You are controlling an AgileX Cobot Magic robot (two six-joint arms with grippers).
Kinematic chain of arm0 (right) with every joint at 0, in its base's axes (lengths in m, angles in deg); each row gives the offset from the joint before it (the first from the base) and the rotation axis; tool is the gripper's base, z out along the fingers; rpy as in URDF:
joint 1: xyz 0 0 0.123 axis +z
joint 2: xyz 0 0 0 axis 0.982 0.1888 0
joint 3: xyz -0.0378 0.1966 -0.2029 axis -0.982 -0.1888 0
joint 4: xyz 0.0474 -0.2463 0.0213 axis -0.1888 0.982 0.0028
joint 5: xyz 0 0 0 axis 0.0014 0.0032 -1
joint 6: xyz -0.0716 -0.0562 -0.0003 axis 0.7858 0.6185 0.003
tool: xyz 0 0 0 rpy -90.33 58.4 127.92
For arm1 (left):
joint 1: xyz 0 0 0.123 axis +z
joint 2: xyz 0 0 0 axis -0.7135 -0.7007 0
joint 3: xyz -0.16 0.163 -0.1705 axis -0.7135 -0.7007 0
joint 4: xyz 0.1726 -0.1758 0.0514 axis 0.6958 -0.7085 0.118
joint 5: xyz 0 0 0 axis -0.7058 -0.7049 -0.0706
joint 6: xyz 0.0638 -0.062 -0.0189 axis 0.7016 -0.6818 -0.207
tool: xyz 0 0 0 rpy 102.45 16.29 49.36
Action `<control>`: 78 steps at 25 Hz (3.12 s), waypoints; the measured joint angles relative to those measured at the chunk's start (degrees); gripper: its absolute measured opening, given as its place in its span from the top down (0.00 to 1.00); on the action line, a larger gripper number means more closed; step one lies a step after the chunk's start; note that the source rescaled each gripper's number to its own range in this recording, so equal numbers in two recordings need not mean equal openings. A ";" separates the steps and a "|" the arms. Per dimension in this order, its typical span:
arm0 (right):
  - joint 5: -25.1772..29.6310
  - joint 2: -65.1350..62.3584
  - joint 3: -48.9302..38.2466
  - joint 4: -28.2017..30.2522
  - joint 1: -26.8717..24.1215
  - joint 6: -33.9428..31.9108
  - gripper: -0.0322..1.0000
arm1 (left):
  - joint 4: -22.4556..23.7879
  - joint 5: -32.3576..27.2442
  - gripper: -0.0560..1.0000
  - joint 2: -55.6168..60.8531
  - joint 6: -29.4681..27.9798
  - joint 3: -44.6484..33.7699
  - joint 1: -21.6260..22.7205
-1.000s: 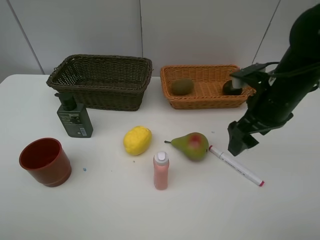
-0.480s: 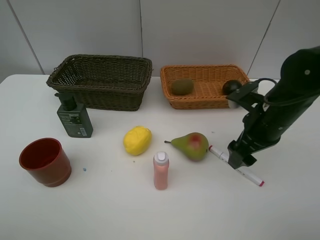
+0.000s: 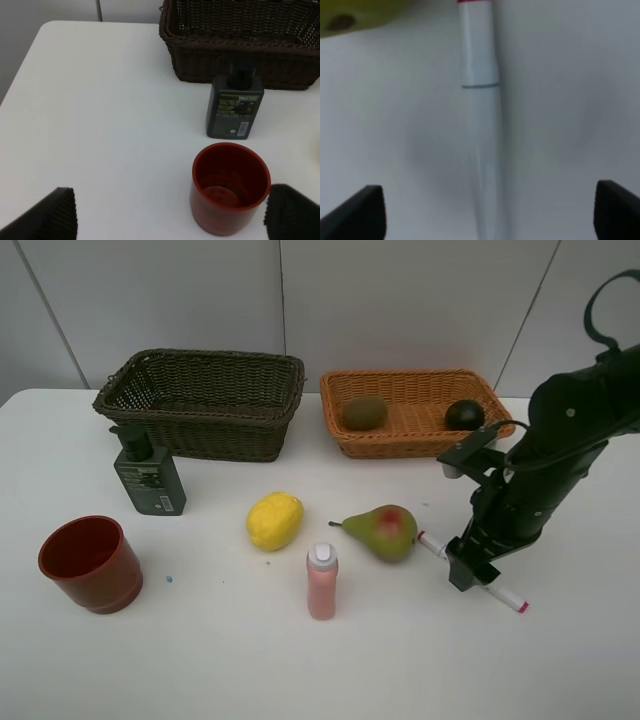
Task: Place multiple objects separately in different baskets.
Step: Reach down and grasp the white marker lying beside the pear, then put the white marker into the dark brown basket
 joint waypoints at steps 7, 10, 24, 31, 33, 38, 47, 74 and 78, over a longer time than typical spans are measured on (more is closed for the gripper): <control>-2.45 2.96 0.00 0.00 0.00 0.05 0.12 | 0.00 0.00 0.02 0.00 0.00 0.00 0.00; -3.11 4.31 0.00 -0.51 0.00 0.11 0.12 | 0.00 0.00 0.02 0.00 0.00 0.00 0.00; -4.04 5.26 -0.15 -1.85 0.00 0.16 0.39 | 0.00 0.00 0.02 0.00 0.00 0.00 0.00; -3.99 5.26 -0.15 -2.54 0.00 0.16 0.71 | 0.00 0.00 0.02 0.00 0.00 0.00 0.00; -3.88 5.26 -0.15 -2.54 0.00 0.16 0.87 | 0.00 0.00 0.02 0.00 0.00 0.00 0.00; -3.81 5.26 -0.15 -2.57 0.00 0.12 0.97 | 0.00 0.00 0.02 0.00 0.00 0.00 0.00; -3.81 5.26 -0.15 -2.61 0.00 -0.08 0.97 | 0.00 0.00 0.02 0.00 0.00 0.00 0.00; 11.60 -18.03 6.91 -1.27 0.00 -2.70 0.97 | 0.00 0.00 0.02 0.00 0.00 0.00 0.00; 12.36 -18.03 13.93 -1.33 0.00 -2.70 0.97 | 0.00 0.00 0.02 0.00 0.00 0.00 0.00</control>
